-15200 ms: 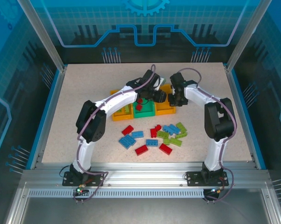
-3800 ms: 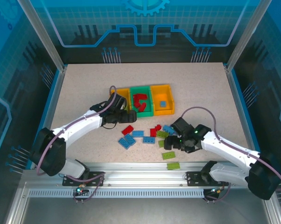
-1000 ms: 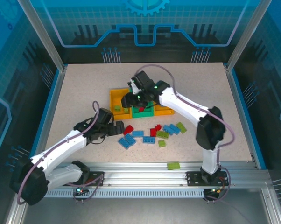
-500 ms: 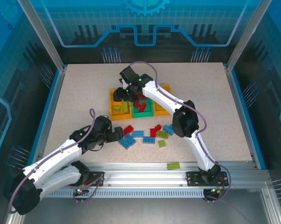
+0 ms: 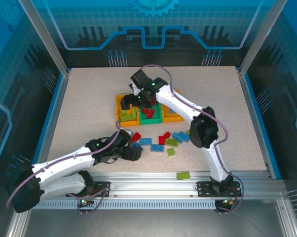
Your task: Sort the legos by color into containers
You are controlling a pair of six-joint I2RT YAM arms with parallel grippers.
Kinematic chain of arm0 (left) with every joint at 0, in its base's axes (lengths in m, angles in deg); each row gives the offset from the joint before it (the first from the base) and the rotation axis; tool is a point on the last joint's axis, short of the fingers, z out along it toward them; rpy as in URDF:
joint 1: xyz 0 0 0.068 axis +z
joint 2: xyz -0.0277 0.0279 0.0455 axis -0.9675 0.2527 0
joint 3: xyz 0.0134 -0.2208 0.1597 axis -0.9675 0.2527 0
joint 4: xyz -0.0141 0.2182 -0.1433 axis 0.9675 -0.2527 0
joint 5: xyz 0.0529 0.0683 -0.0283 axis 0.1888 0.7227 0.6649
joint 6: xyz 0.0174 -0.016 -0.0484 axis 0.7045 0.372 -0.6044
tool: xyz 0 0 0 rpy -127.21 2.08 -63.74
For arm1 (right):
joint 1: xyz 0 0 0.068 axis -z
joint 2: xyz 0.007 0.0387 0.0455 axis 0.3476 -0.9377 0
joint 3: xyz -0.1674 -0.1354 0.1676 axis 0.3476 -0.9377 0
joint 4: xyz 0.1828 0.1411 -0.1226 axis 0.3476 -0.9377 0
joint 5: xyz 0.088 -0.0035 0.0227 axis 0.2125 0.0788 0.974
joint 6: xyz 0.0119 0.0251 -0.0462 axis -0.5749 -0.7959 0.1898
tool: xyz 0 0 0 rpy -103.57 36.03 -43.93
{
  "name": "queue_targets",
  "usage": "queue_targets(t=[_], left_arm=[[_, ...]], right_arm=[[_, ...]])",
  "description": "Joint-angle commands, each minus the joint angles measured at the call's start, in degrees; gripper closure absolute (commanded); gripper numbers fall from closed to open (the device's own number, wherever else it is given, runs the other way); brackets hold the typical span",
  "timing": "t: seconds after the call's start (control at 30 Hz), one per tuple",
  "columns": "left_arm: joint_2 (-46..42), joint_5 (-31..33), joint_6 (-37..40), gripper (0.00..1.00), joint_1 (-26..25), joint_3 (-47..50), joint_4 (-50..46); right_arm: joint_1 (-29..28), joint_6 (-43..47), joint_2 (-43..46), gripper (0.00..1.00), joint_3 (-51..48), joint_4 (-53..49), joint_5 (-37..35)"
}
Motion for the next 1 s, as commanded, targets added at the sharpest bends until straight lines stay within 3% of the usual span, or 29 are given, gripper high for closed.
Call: queue_targets(t=[0.0, 0.2, 0.37, 0.47, 0.67, 0.97], left_arm=[[2.3, -2.8, 6.2, 0.03, -1.0, -1.6, -0.4], [5.0, -2.2, 6.9, 0.04, -1.4, -5.4, -4.1], [8.8, 2.5, 9.6, 0.03, -1.6, -10.7, -12.8], [8.8, 2.3, 10.5, 0.03, -1.9, -10.5, -11.7], [3.5, 7.7, 8.3, 0.01, -1.9, -9.3, -11.6], [-5.5, 9.5, 5.1, 0.01, -1.8, -5.4, -10.2]], right_arm=[[3.0, 2.7, 10.5, 0.05, -10.4, 1.0, -2.4], [8.3, 3.2, 27.7, 0.0, -32.4, 0.9, -5.7], [7.9, -1.9, 38.6, 0.0, -48.8, -4.8, -9.4], [5.3, -6.6, 44.5, 0.02, -58.5, -6.9, -9.7], [-3.3, -17.5, 53.3, 0.03, -71.2, -9.3, -12.2], [-12.5, -22.9, 50.8, 0.05, -79.6, -6.3, -12.8]])
